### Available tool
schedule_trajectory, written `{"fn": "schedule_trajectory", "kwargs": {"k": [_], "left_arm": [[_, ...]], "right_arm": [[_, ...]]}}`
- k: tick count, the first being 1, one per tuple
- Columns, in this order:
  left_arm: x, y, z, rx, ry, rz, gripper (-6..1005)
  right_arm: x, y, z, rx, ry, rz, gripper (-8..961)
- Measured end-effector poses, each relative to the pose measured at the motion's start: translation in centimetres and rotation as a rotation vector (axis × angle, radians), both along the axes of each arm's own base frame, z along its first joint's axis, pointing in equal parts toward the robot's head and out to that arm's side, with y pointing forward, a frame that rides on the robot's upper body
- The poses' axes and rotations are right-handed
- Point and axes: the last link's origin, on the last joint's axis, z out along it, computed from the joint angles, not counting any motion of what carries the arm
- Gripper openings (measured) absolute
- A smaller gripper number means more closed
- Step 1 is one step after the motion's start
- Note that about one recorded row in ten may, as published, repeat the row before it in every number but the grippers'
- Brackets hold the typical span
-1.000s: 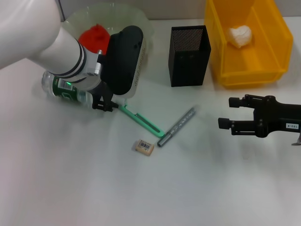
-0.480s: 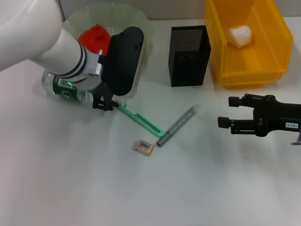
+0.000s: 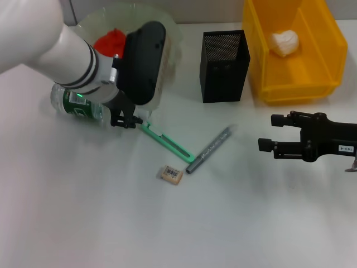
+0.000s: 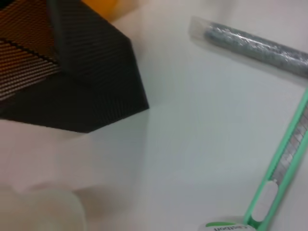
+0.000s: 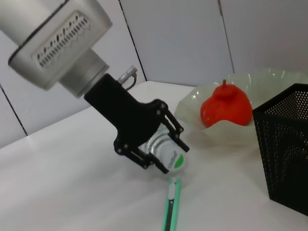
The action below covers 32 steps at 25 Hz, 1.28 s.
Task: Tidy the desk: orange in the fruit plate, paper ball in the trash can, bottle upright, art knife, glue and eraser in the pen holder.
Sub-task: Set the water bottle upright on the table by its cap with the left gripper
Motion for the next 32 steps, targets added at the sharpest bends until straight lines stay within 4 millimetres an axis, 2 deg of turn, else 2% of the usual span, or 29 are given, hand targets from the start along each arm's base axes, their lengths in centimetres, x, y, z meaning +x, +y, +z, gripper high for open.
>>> {"fn": "schedule_trajectory", "kwargs": {"k": [4,7,9,13,16,22,24,26,30,32], "left_arm": [[0.3,0.1,0.8,0.012,-0.048,0.038,450],[0.6,0.3,2.1,0.026,-0.133,0.109,451],[0.6,0.3,2.1,0.026,-0.133,0.109,451],[0.5,0.5,4.0,0.053,-0.237,0.188,452],[0.5,0.5,4.4,0.058,-0.254,0.2,452],[0.0,0.8,7.1,0.094,-0.404,0.301,453],[-0.1,0.8,7.2,0.096,-0.41,0.305,454],[-0.5,1.0,8.6,0.131,-0.489,0.351,454],[-0.9,1.0,9.2,0.145,-0.527,0.377,455],[-1.5,0.9,10.3,0.162,-0.591,0.418,455]], "right_arm": [[0.0,0.0,0.0,-0.001,-0.002,0.001,828],[0.0,0.0,0.0,-0.001,-0.003,0.003,828],[-0.1,0.1,0.1,-0.001,-0.004,0.005,828],[-0.1,0.2,0.1,-0.002,-0.004,0.009,828],[-0.2,0.2,0.0,-0.002,-0.004,0.011,828],[-0.2,0.2,0.0,-0.003,-0.004,0.011,828],[-0.2,0.2,0.0,-0.003,-0.003,0.012,828],[-0.2,0.2,0.0,-0.003,-0.003,0.014,828],[-0.3,0.2,0.0,-0.005,-0.001,0.018,827],[-0.3,0.2,0.0,-0.006,0.0,0.019,827]]}}
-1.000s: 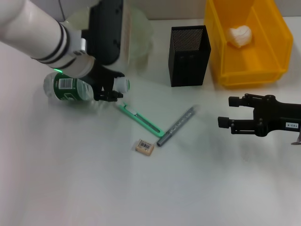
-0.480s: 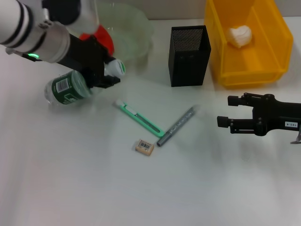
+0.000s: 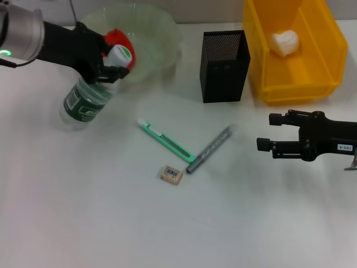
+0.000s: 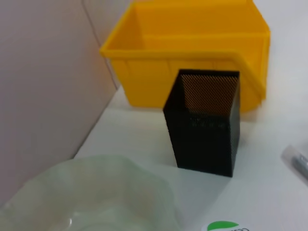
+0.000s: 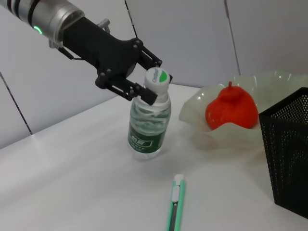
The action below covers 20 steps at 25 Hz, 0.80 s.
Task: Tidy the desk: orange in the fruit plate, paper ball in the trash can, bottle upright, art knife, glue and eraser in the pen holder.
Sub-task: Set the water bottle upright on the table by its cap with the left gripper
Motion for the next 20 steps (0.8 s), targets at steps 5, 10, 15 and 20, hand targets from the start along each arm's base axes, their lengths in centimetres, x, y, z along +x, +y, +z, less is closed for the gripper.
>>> {"fn": "schedule_trajectory", "kwargs": {"k": [5,10,15,20], "left_arm": [[-0.9,-0.5,1.6,0.031,-0.094,0.047,456],[-1.8,-0.9,2.9,0.061,-0.178,0.074,457],[-2.5,-1.3,3.6,0.074,-0.244,0.097,458],[-3.6,-1.3,4.4,0.095,-0.332,0.151,459]], "right_arm": [[0.0,0.0,0.0,-0.001,-0.002,0.004,828],[0.0,0.0,0.0,-0.002,-0.003,0.005,827],[0.0,0.0,0.0,-0.002,-0.004,0.006,828],[0.0,0.0,0.0,-0.003,-0.005,0.009,828]]}}
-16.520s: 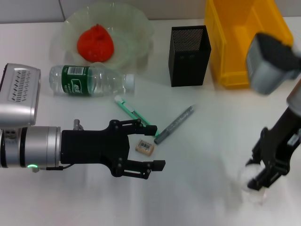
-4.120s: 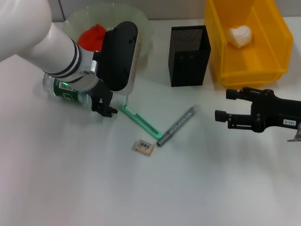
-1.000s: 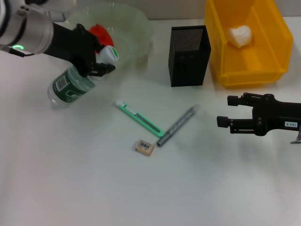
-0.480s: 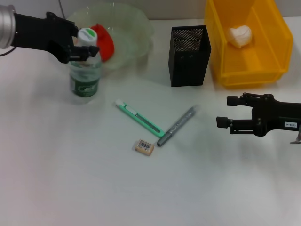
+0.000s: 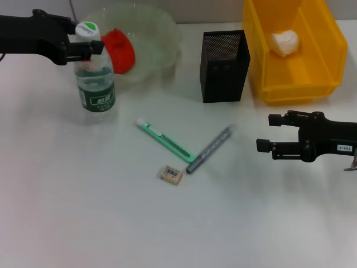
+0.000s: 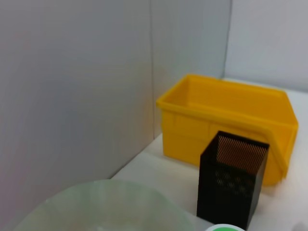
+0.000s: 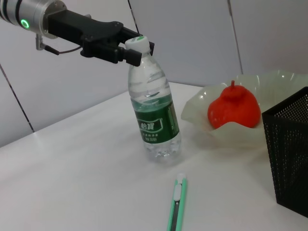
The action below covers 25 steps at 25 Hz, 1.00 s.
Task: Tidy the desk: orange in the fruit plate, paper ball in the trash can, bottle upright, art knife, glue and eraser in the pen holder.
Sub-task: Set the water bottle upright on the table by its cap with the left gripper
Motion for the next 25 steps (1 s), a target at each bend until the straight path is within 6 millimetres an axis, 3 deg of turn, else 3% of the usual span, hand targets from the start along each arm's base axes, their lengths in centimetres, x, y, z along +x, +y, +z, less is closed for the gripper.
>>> {"fn": "schedule_trajectory", "kwargs": {"k": [12,25], "left_arm": [[-2.7,-0.3,1.4,0.035,-0.153,0.121,461],[-4.4,-0.6,1.3,0.113,-0.151,0.15,463]], "right_arm": [[-0.1,0.0,-0.1,-0.001,0.001,0.005,827],[-0.1,-0.2,-0.3,-0.001,0.003,0.015,827]]}}
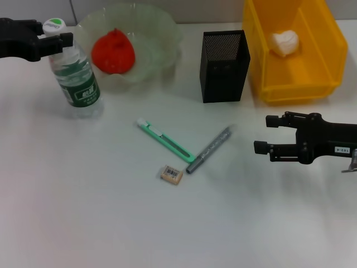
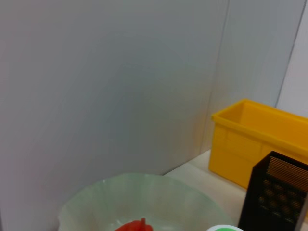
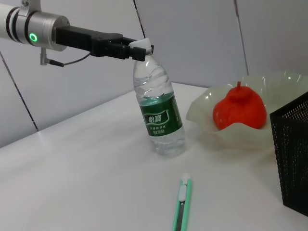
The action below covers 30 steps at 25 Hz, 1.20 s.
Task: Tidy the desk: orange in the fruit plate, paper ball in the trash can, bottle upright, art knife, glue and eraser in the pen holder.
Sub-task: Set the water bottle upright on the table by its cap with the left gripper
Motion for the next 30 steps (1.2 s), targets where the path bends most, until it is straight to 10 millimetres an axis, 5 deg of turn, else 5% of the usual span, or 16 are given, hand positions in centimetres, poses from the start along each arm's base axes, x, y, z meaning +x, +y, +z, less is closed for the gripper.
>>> {"fn": "schedule_trajectory", "kwargs": {"k": [30], "left_arm": [[-0.99,0.04,-0.8,0.06,-0.01,0.018,468]], "right_arm": [[0.18,-0.19,0.03,0.001,-0.001,-0.001,828]]}}
